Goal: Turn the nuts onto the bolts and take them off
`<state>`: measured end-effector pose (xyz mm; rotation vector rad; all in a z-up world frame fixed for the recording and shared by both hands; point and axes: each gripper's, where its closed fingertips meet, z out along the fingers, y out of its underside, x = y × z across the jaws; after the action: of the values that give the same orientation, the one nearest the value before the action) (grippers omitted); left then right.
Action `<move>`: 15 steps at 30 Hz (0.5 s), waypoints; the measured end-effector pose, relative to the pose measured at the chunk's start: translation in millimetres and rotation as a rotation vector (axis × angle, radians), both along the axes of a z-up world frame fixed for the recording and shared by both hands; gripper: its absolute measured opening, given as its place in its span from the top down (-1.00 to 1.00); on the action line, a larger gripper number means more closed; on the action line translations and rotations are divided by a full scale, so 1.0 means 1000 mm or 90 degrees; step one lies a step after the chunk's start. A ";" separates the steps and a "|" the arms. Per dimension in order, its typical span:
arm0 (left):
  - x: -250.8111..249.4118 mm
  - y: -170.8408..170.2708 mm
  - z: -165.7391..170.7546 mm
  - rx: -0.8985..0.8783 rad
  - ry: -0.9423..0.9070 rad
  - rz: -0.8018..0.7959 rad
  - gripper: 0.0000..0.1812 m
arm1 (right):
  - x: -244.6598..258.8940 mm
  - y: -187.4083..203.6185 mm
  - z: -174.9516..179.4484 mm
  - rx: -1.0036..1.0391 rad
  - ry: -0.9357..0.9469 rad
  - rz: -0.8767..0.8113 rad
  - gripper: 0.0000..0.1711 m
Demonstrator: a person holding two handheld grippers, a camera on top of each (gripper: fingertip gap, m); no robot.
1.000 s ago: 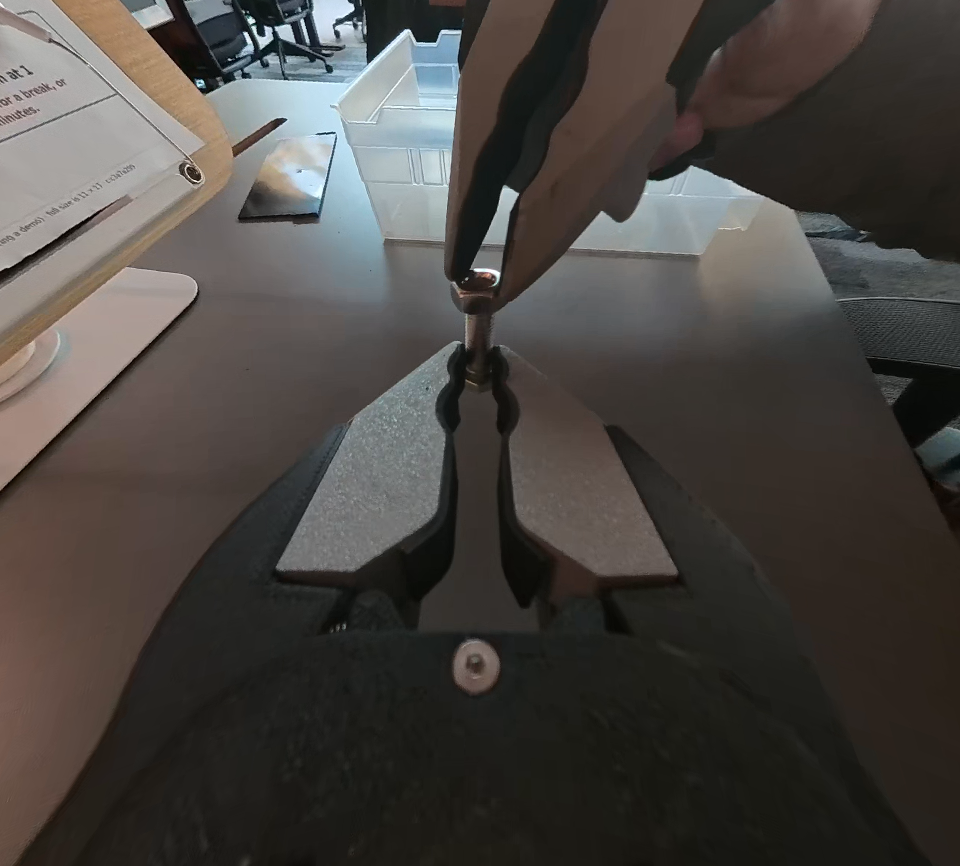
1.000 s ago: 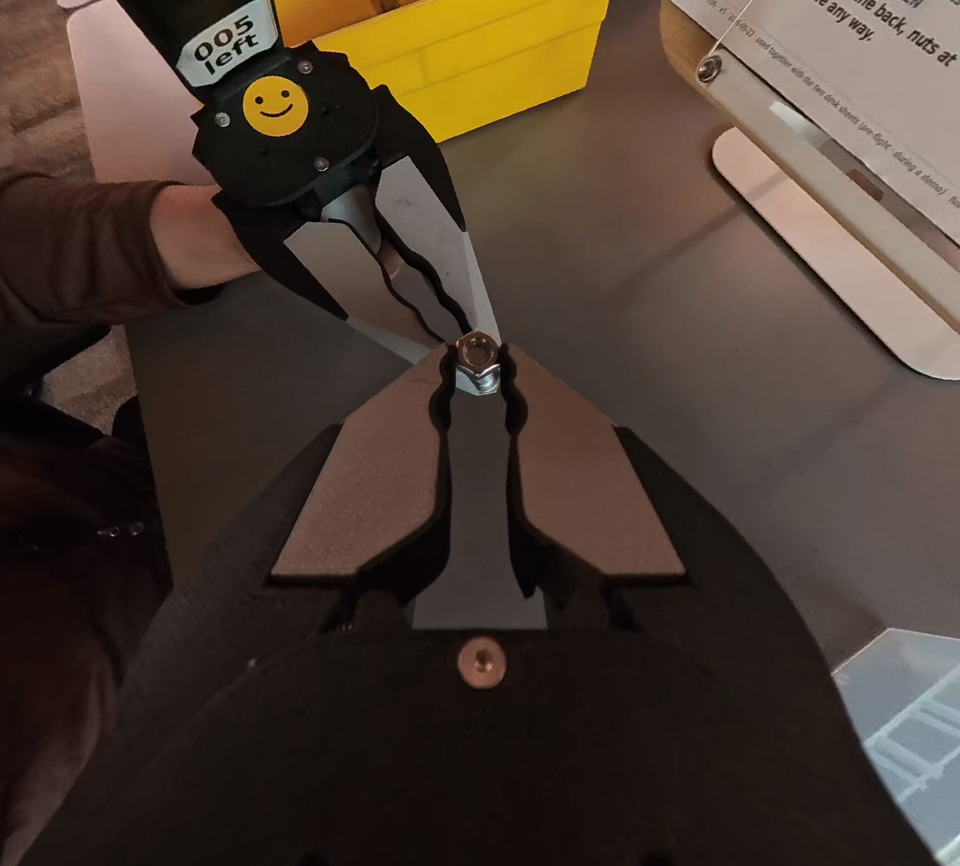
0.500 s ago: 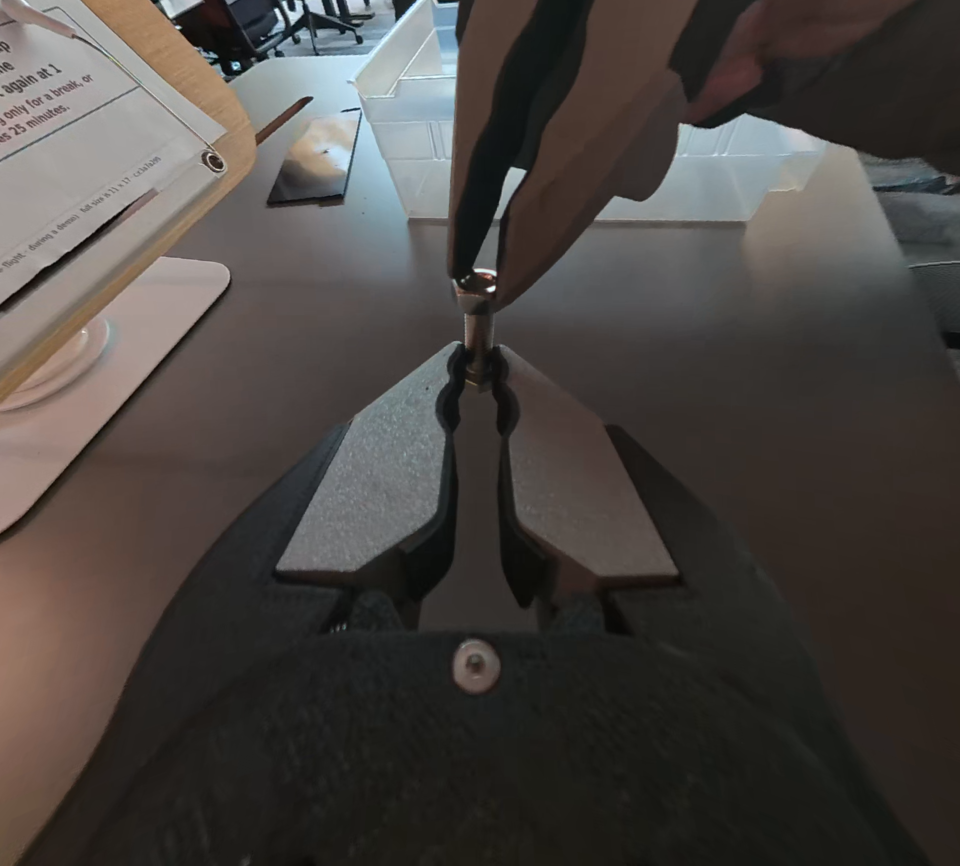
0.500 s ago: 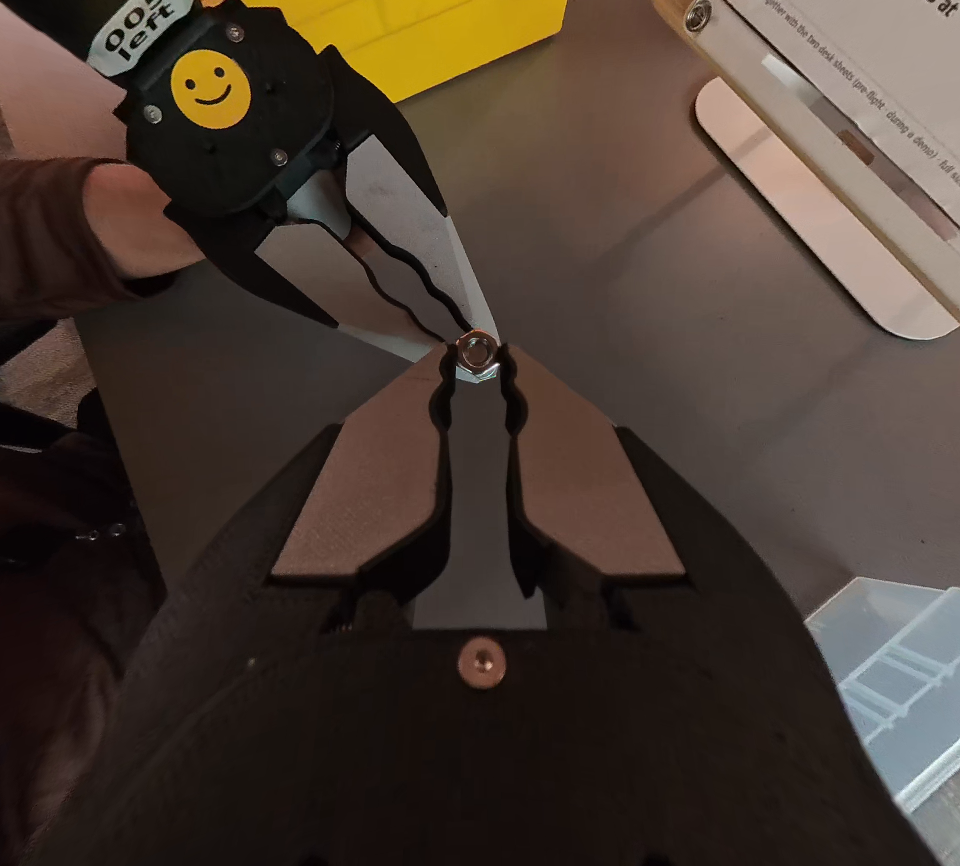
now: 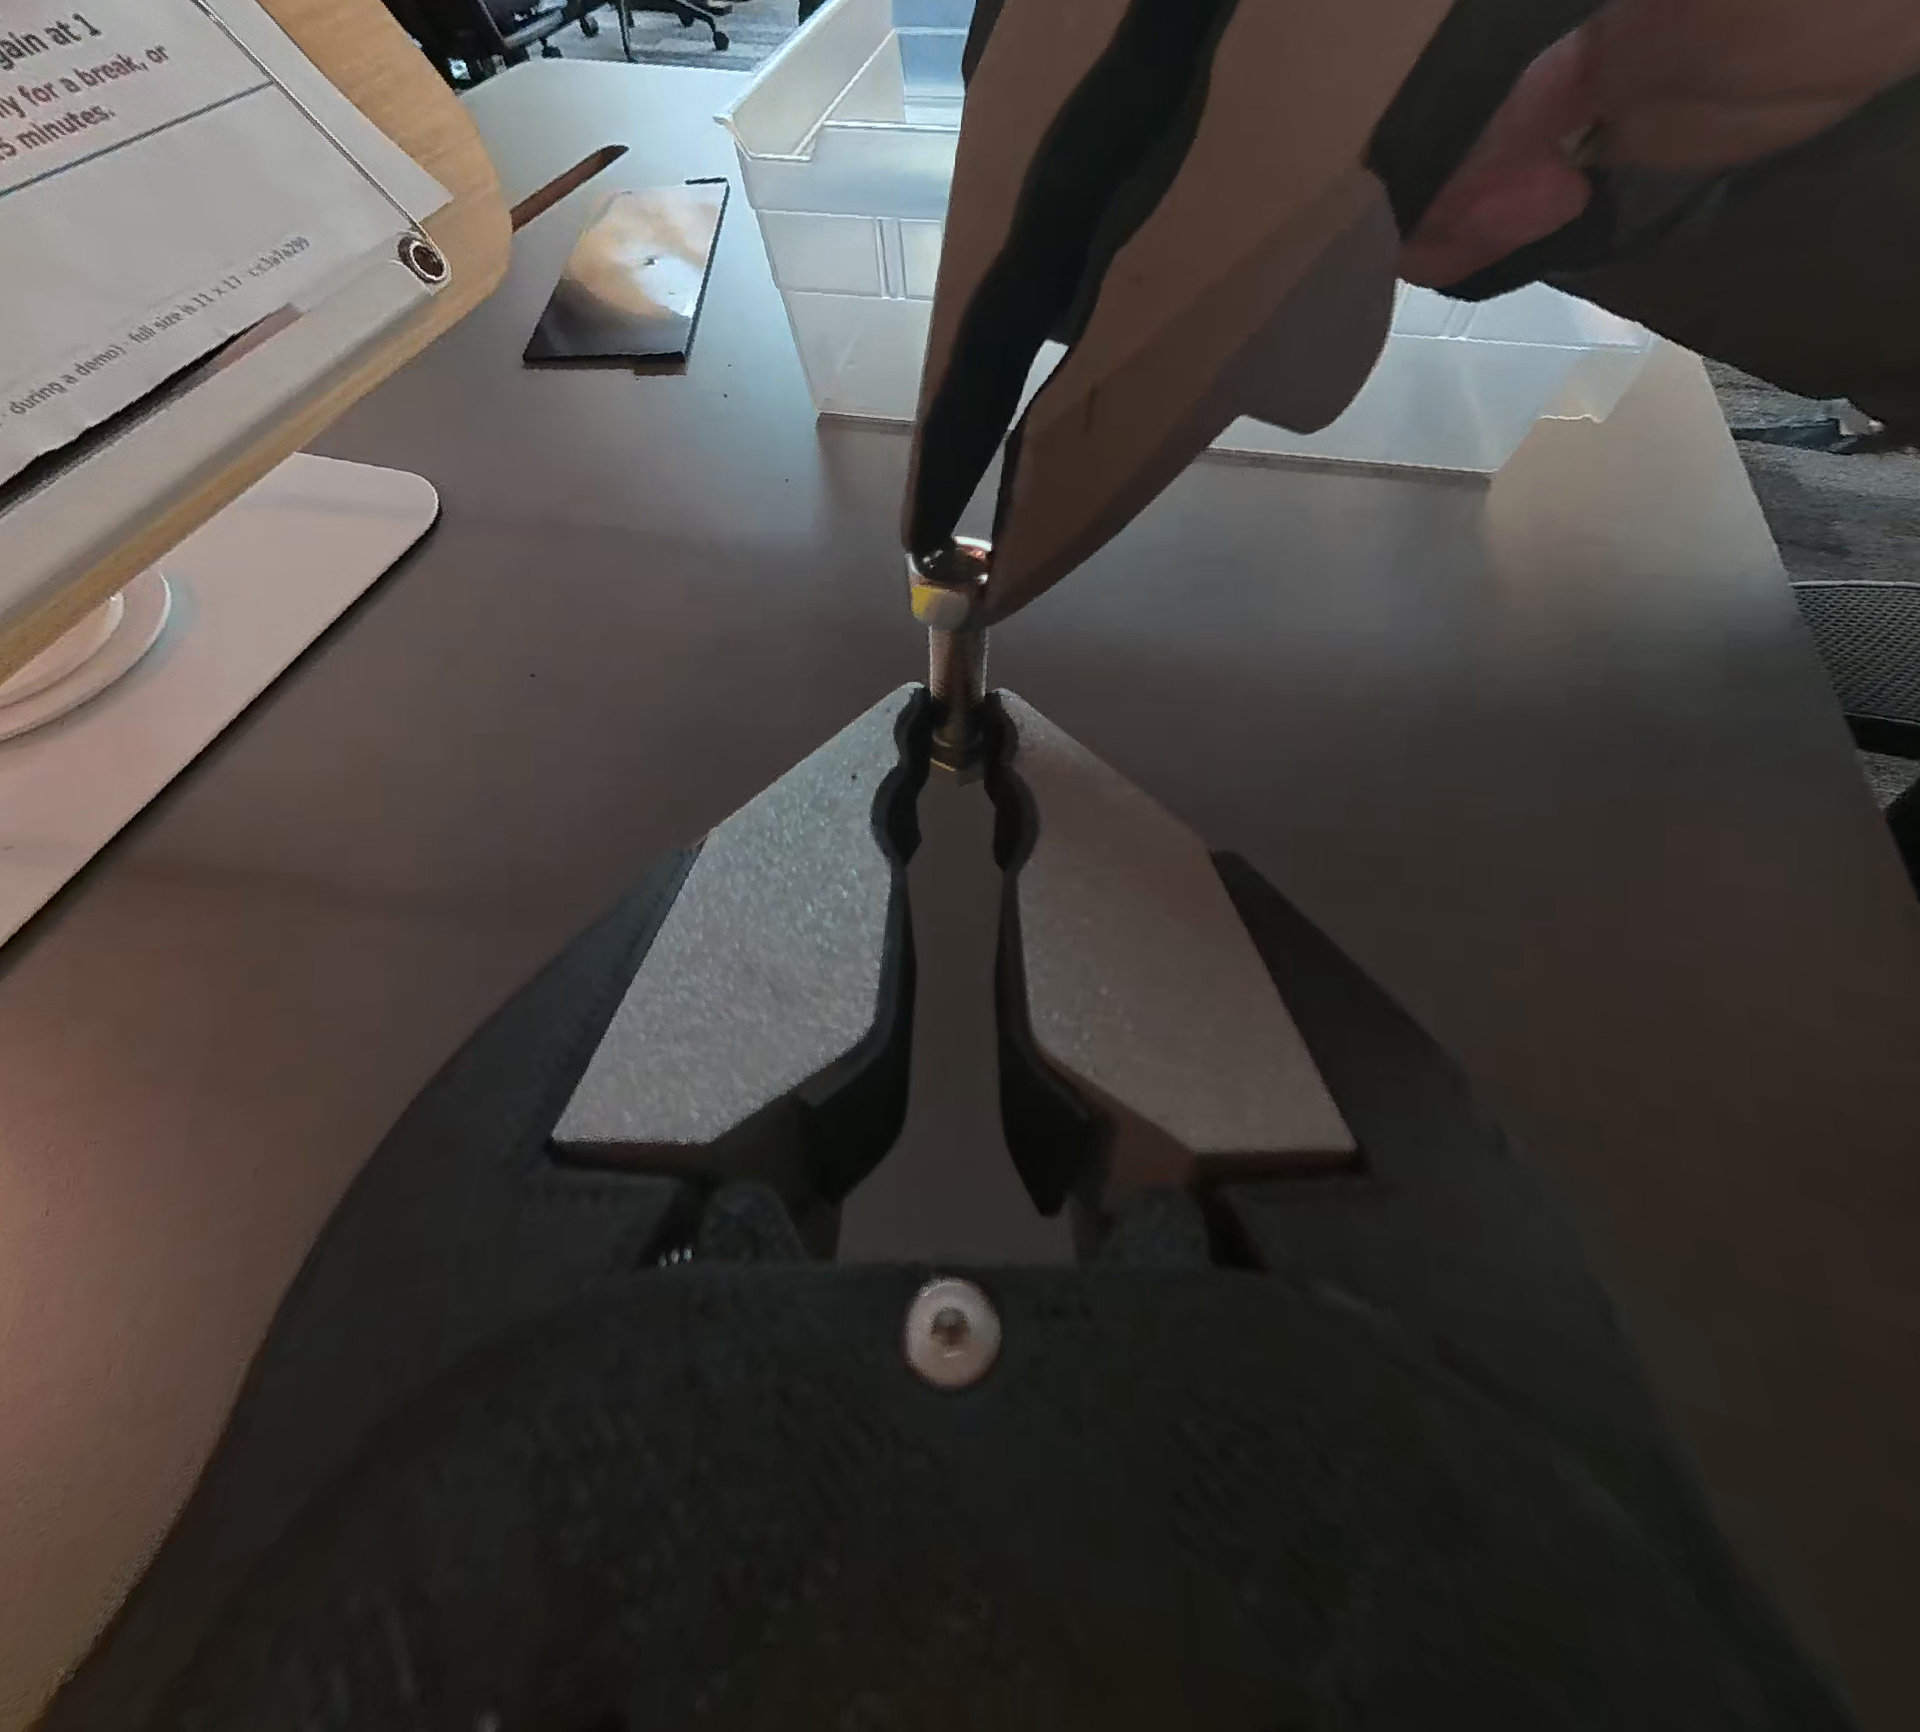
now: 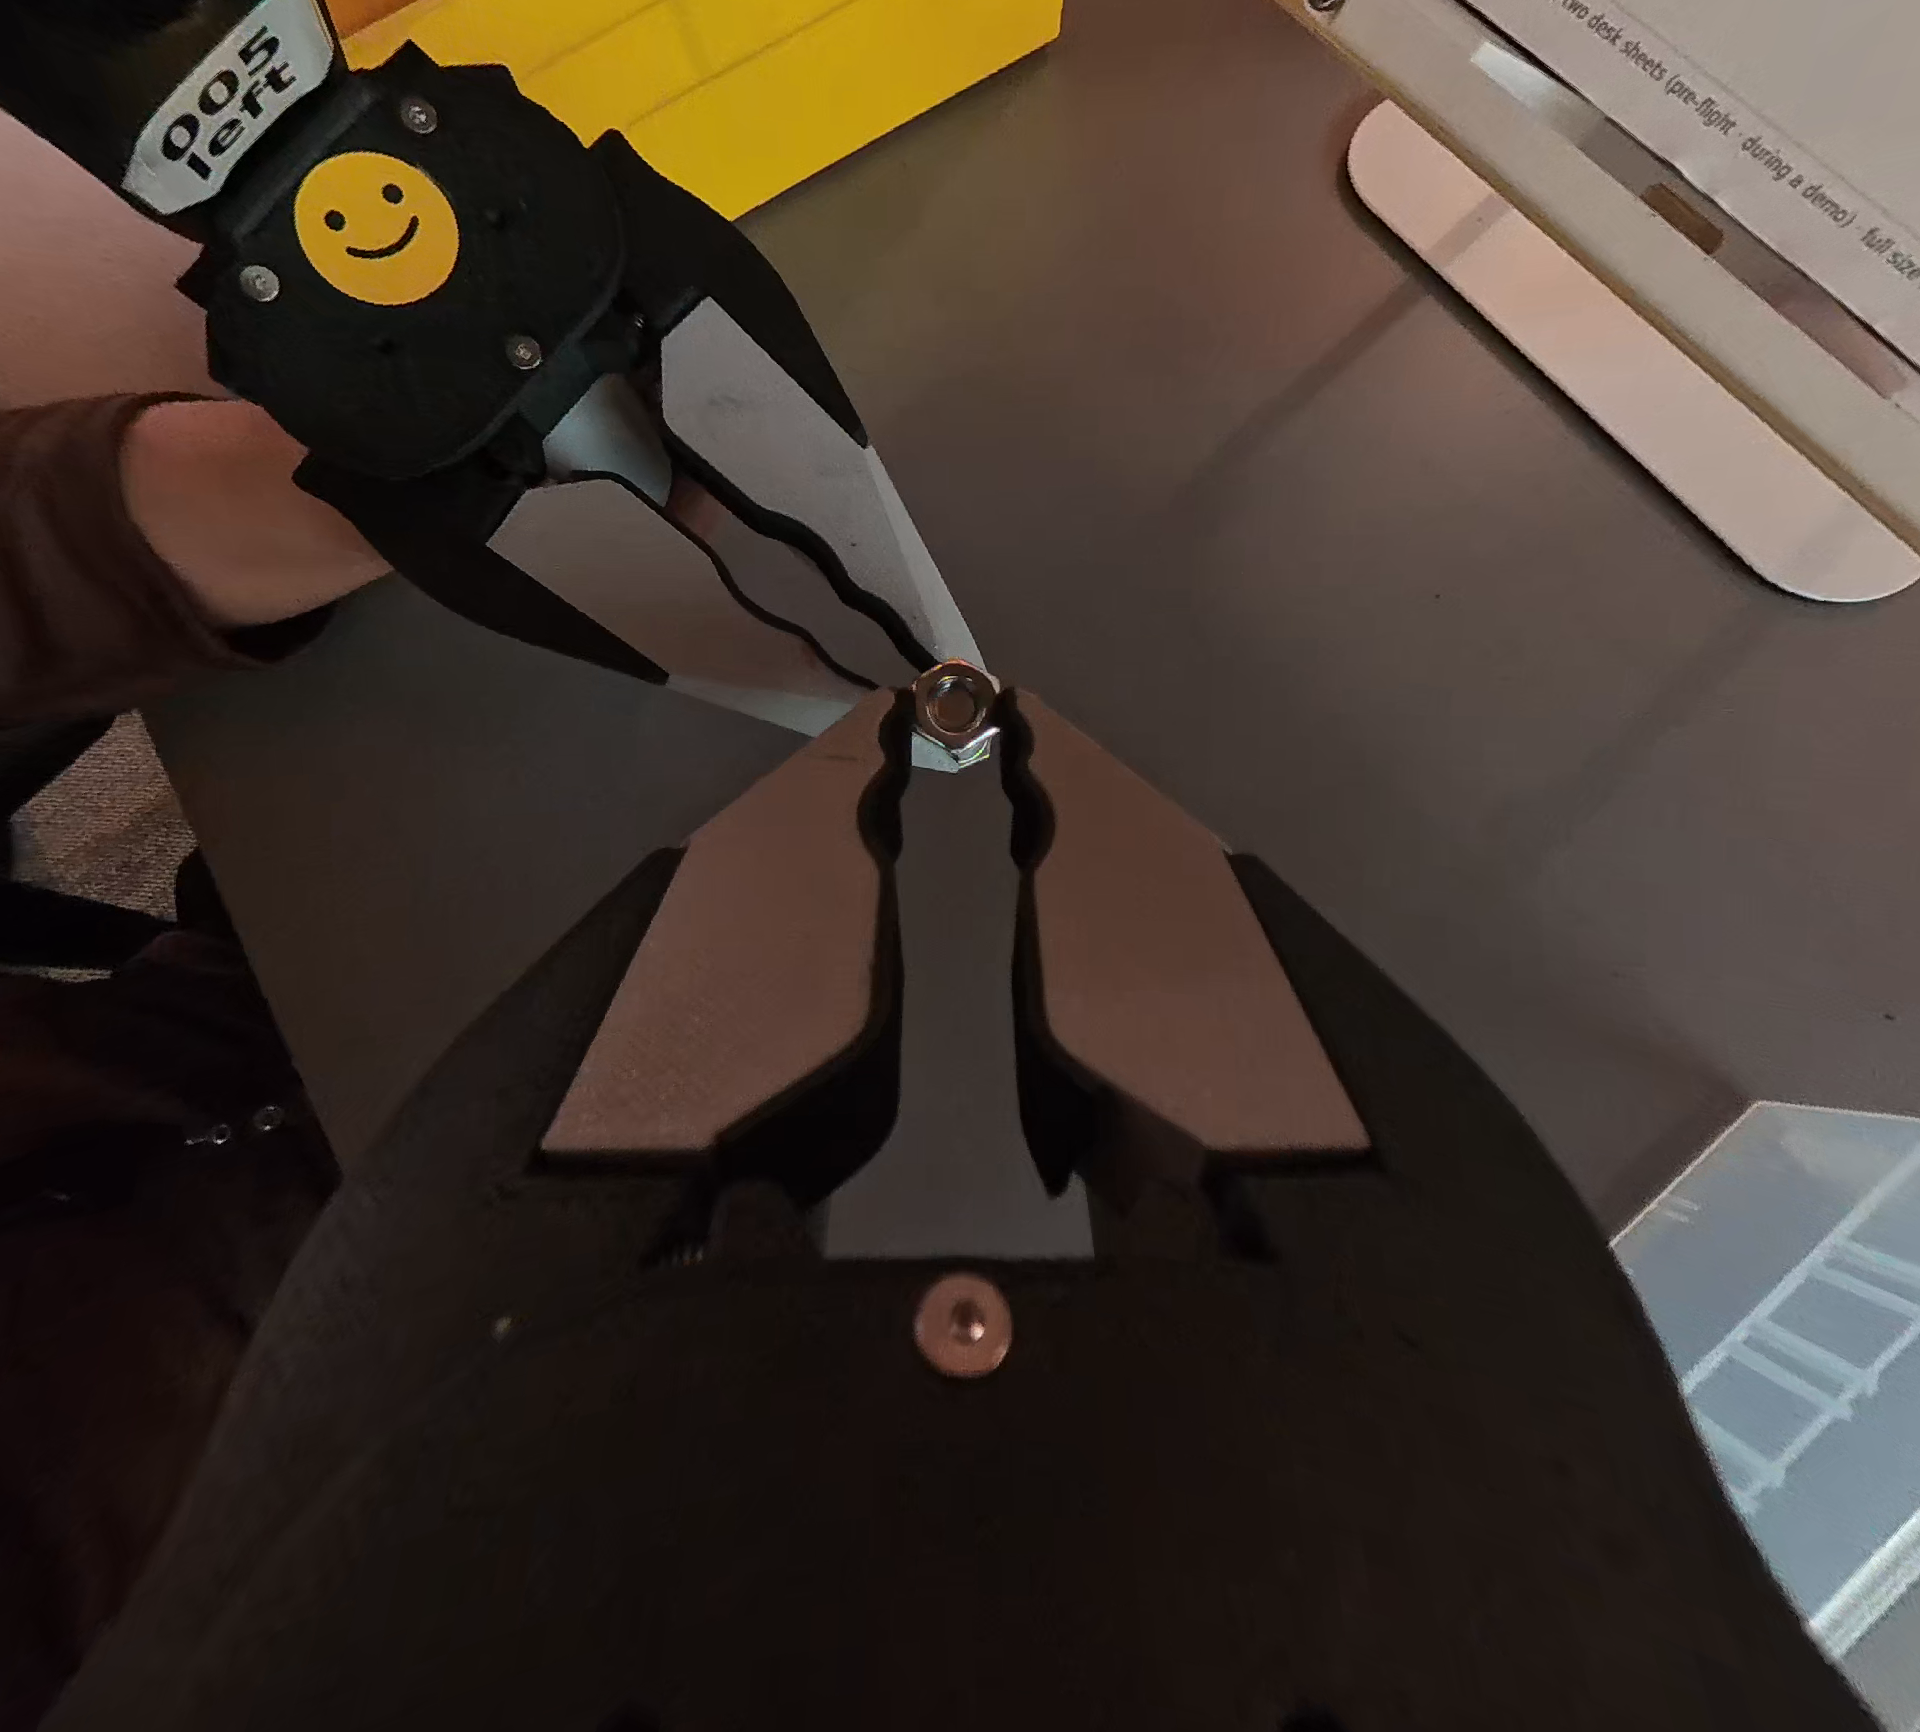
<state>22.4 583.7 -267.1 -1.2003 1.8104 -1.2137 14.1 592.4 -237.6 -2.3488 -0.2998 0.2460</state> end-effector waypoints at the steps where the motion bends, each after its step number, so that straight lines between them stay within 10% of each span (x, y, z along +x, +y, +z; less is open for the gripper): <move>1: 0.000 0.000 0.000 -0.001 0.001 0.001 0.91 | 0.000 0.000 0.000 -0.001 -0.001 -0.003 0.84; 15: 0.001 0.001 -0.003 -0.001 0.009 0.006 0.92 | 0.001 0.001 -0.003 -0.018 -0.018 -0.023 0.85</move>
<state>23.2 584.6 -270.0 -1.2201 1.8126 -1.2055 15.3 593.1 -240.8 -2.3850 -0.2698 0.2009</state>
